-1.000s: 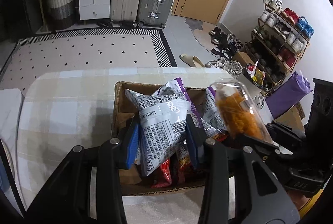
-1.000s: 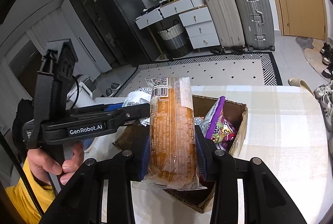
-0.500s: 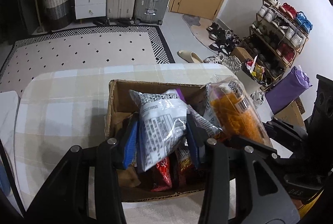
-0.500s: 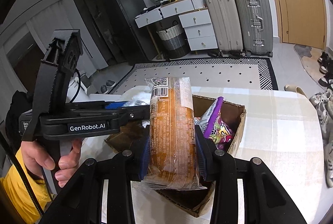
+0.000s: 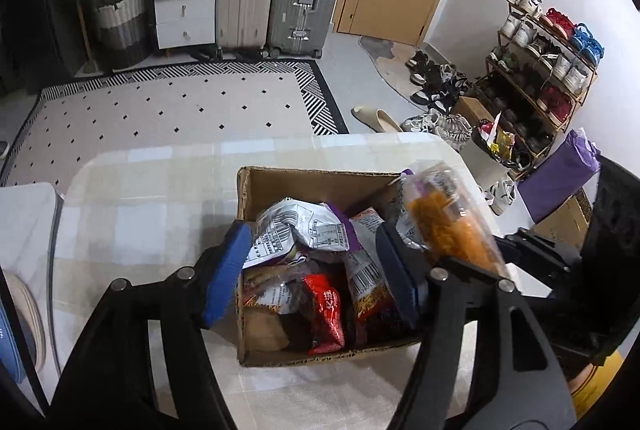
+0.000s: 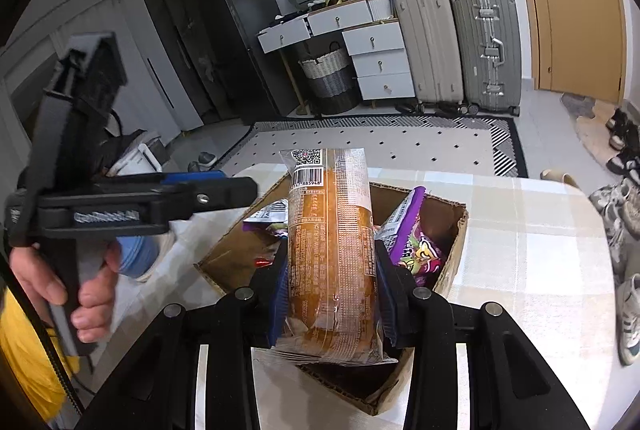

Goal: Organize snacks

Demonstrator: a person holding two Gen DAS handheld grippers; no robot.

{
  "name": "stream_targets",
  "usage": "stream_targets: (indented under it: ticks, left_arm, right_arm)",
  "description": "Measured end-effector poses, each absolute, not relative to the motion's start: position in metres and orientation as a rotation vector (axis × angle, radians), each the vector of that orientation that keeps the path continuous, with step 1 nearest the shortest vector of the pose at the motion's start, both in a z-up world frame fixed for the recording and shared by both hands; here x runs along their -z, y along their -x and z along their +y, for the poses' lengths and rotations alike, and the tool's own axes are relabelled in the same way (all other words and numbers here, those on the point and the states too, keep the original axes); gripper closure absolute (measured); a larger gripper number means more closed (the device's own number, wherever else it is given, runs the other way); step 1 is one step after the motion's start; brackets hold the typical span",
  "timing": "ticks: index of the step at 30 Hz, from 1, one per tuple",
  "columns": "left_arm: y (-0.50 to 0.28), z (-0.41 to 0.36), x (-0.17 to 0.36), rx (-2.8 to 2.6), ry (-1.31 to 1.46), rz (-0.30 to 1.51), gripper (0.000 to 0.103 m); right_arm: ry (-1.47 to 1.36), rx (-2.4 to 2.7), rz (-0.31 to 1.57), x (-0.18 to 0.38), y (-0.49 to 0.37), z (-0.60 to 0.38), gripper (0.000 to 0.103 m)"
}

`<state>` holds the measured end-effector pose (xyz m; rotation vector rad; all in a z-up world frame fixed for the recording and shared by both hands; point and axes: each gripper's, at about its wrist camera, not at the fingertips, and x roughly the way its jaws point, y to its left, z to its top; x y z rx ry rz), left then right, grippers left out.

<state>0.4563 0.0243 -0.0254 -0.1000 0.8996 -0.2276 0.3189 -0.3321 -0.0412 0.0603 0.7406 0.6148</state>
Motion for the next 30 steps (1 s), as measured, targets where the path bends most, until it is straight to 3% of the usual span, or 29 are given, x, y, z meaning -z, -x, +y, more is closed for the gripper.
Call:
stream_targets:
  ticks: [3, 5, 24, 30]
  left_arm:
    - [-0.448, 0.028, 0.017, 0.228, 0.107, 0.894, 0.04]
    - [-0.444, 0.03, 0.014, 0.223, 0.104, 0.896, 0.04]
    - [-0.366, 0.037, -0.031, 0.193, 0.07, 0.817, 0.04]
    - [-0.308, 0.029, -0.065, 0.217, 0.06, 0.754, 0.04]
  right_arm:
    - [-0.021, -0.593, 0.723, 0.04, -0.317, -0.328, 0.062]
    - [-0.014, -0.594, 0.71, 0.037, -0.316, -0.327, 0.055]
    - [-0.085, -0.59, 0.594, -0.015, -0.262, -0.357, 0.053]
    - [-0.103, -0.604, 0.539, -0.045, -0.214, -0.364, 0.044]
